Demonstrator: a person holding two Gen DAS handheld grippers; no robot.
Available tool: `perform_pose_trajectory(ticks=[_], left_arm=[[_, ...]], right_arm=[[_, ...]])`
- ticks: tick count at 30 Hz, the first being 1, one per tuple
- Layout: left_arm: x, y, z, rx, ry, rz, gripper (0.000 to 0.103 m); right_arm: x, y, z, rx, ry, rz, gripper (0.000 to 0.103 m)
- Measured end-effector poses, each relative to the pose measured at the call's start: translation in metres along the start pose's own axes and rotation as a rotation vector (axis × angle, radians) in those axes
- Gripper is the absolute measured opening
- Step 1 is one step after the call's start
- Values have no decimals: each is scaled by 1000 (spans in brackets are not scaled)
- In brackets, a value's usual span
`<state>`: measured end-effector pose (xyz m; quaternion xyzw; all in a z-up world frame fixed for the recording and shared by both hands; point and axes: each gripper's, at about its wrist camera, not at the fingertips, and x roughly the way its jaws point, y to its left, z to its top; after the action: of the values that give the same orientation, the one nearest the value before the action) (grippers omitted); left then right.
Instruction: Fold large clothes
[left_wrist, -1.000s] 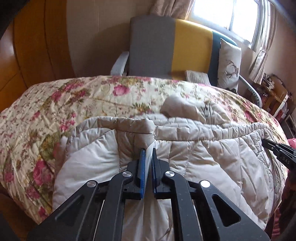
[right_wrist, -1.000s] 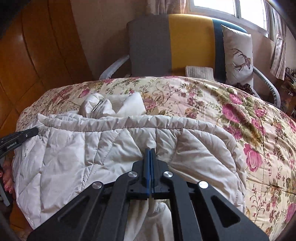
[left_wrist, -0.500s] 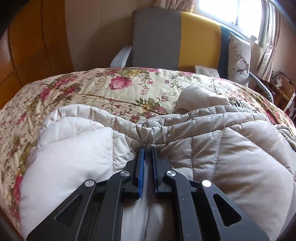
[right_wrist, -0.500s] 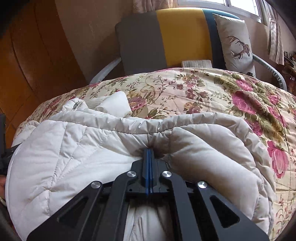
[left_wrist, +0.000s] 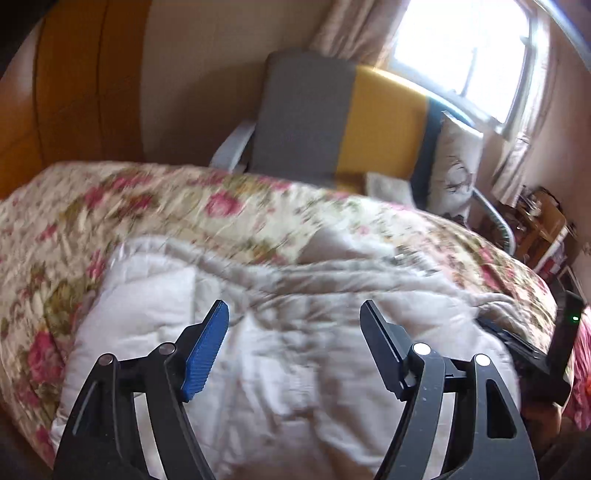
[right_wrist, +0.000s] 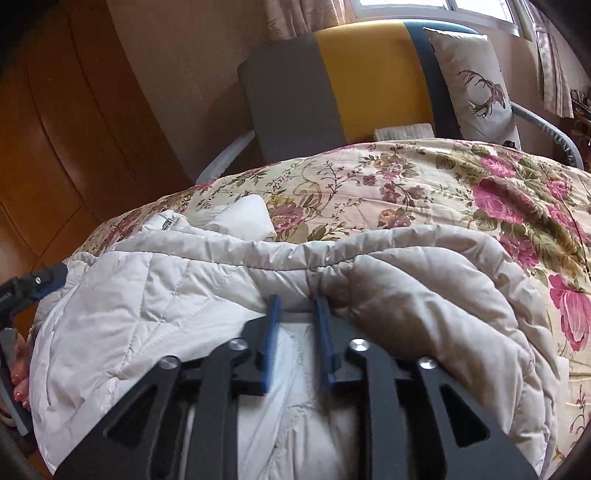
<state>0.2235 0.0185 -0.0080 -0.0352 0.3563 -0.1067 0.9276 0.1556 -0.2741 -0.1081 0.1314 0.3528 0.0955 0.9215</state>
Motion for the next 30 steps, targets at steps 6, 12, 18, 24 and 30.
perform_pose_trajectory(ticks=[6, 12, 18, 24, 30], left_arm=[[20, -72, 2, 230, 26, 25, 72], [86, -70, -11, 243, 120, 56, 85], [88, -51, -13, 188, 119, -26, 87], [18, 5, -11, 120, 38, 153, 87], [11, 92, -28, 5, 69, 367, 89]], right_arm=[[-24, 15, 8, -47, -68, -118, 62], [-13, -15, 16, 56, -34, -243, 71], [10, -31, 12, 80, -5, -238, 73], [7, -33, 10, 88, -23, -220, 75], [7, -24, 10, 58, -25, -251, 79]])
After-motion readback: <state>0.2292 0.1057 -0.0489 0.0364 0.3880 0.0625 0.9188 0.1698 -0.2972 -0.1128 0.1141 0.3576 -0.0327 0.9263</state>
